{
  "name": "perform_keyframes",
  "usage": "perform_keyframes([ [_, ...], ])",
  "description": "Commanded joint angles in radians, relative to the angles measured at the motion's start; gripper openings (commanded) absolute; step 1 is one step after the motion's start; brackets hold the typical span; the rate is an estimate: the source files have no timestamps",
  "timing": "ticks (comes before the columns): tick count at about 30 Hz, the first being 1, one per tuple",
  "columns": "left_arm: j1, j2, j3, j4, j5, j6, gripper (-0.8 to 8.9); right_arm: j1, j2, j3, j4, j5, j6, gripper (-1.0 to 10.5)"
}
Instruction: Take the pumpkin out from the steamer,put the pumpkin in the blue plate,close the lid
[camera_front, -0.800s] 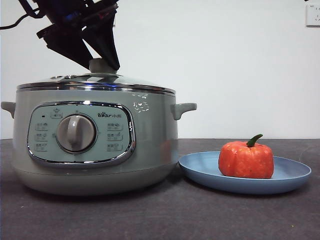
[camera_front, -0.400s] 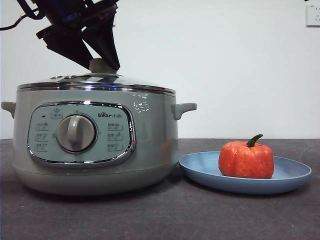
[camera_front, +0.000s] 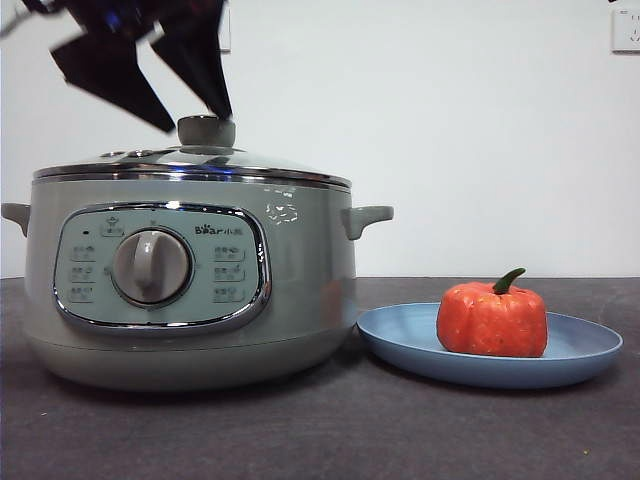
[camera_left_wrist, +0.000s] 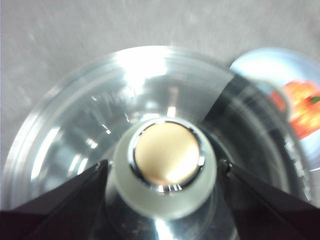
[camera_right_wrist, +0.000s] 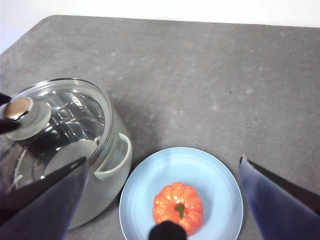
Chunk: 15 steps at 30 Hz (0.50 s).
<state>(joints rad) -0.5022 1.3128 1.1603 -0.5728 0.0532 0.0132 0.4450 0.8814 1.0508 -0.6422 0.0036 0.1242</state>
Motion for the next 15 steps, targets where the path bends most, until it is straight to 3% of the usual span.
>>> perform_keyframes([
  [1, -0.003, -0.053, -0.008, -0.039, -0.001, -0.015, 3.74, 0.002, -0.001, -0.009, 0.005, 0.002, 0.010, 5.0],
  [7, -0.003, -0.169, -0.008, -0.191, 0.000, -0.016, 3.71, 0.002, -0.001, -0.009, -0.014, -0.005, 0.010, 5.0],
  [9, -0.003, -0.211, -0.008, -0.233, 0.006, -0.016, 3.04, 0.003, -0.001, -0.010, -0.019, -0.005, 0.010, 4.7],
  [13, -0.003, -0.288, -0.008, -0.259, 0.005, -0.015, 0.28, 0.008, -0.001, -0.010, -0.020, -0.004, 0.009, 1.5],
  [14, -0.003, -0.308, -0.008, -0.261, 0.005, -0.013, -0.22, 0.015, -0.002, -0.012, -0.021, -0.004, 0.009, 0.7],
  [15, -0.003, -0.324, -0.008, -0.265, 0.005, -0.012, -0.08, 0.023, -0.006, -0.015, -0.021, -0.002, 0.009, 0.1],
])
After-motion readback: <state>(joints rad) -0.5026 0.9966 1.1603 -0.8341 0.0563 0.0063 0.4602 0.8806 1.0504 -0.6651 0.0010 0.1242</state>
